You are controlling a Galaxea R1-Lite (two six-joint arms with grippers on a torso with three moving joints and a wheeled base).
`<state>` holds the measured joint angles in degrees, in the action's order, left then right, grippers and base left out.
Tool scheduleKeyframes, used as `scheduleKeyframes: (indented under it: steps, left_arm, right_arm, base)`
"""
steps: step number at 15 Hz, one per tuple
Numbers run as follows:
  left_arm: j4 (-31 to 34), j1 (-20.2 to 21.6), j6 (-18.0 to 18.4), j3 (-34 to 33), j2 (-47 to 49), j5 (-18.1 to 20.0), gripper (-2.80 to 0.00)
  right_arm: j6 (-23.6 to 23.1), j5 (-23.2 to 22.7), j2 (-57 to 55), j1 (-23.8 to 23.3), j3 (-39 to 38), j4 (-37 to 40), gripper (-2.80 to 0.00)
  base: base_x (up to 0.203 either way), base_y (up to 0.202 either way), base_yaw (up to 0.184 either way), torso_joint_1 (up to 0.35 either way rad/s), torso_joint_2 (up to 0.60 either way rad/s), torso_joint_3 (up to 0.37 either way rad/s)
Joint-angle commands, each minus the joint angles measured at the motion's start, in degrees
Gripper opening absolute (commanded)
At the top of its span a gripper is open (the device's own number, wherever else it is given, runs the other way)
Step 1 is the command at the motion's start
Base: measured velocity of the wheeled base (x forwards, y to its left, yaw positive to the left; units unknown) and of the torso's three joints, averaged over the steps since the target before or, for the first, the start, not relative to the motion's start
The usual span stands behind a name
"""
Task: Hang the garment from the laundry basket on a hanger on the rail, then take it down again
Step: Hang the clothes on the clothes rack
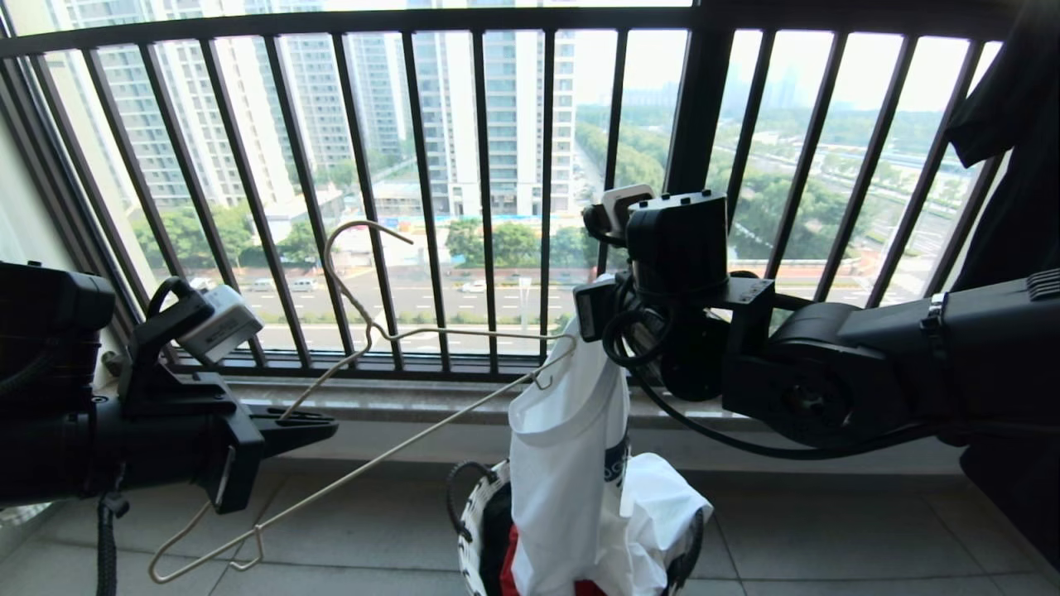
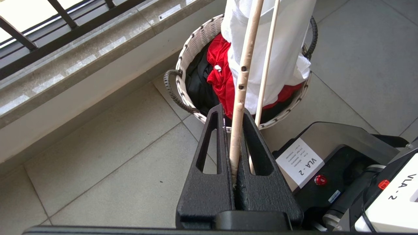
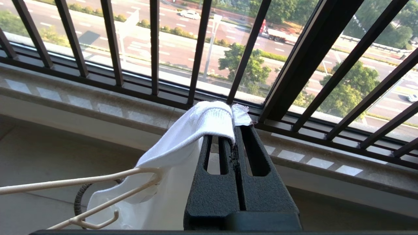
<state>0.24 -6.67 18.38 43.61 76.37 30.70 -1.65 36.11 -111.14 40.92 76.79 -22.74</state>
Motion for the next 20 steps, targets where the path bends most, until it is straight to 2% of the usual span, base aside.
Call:
scheduleKeyframes:
  steps: [1,4,8,20]
  left_arm:
    - [0.02,-0.08,-0.23,0.08,0.12,0.29,-2.8]
    - [0.06,-2.46,-3.48,0.09,-0.34,0.99,-2.8]
    - [0.11,-5.64,-5.11,-0.28,-0.35,1.03,-2.8]
    - [0.2,-7.28,-5.29,-0.8,-1.52,1.03,-2.8]
  right_arm:
    - [-0.02,0.19,0.4,0.26,-0.23,-0.11,-2.8]
    - [-0.02,0.1,0.05,0.38,-0.24,-0.11,-2.8]
    - [-0.02,0.01,-0.04,0.38,-0.15,-0.2,-2.8]
    - [0.15,-0.16,-1.58,-0.19,0.46,-0.37,-2.8]
  base:
    - [0.0,0.0,0.0,0.0,0.0,0.0]
    - [0.0,0.0,0.0,0.0,0.0,0.0]
    - [0.0,0.0,0.0,0.0,0.0,0.0]
    - [0.0,0.0,0.0,0.0,0.0,0.0]
